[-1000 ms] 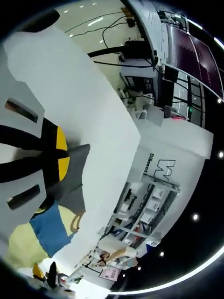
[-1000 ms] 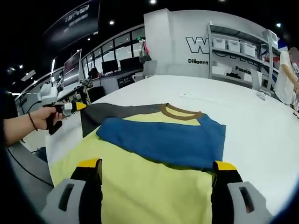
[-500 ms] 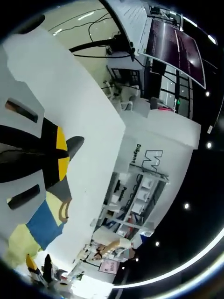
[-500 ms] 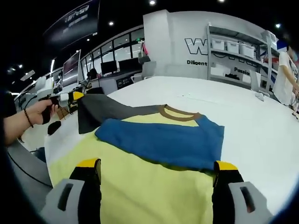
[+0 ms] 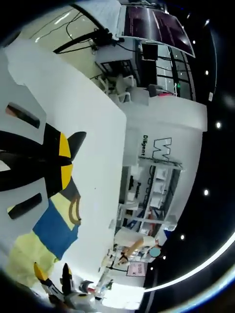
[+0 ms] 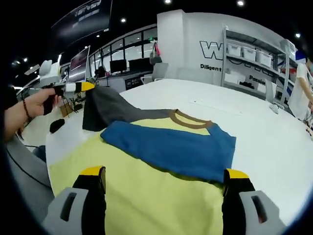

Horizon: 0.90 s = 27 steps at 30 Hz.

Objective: Fold the garment on the visible template until the final outline fits inside the template.

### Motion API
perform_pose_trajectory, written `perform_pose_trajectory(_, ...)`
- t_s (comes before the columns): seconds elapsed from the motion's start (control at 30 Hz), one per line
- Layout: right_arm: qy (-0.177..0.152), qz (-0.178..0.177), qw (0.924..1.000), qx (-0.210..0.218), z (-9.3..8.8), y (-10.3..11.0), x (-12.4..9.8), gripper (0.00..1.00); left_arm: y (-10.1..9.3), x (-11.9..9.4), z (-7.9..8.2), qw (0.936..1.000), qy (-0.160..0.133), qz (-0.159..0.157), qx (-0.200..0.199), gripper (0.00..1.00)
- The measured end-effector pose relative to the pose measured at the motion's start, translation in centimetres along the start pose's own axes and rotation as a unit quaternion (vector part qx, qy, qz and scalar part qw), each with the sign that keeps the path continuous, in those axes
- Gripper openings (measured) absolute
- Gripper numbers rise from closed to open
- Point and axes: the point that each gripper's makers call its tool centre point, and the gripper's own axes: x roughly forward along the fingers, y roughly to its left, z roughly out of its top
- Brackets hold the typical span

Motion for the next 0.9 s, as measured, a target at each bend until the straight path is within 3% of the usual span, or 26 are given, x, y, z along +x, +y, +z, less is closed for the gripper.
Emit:
perform_pose_trajectory(0.33,-0.003,0.012,0.9999,0.008,0.1,0.4,0.0,0.99,-3.1,0.8,1.1,0.9978,0.004,-0.034,0.056,0.0)
perform_pose_trajectory(0.5,-0.001,0.01,0.9999,0.012,0.1,0.2,0.0,0.99,-6.6,1.8,1.3,0.9926,0.011,-0.077,0.093,0.0)
perform_pose_trajectory(0.63,0.003,0.015,0.9998,0.012,-0.1,0.4,0.0,0.99,-9.0,2.6,1.2,0.9901,0.017,-0.109,0.087,0.0)
perform_pose_trajectory(0.9,0.001,0.015,0.9998,0.016,-0.1,0.4,-0.1,0.99,-11.9,3.9,0.0,0.9867,0.036,-0.131,0.09,0.0)
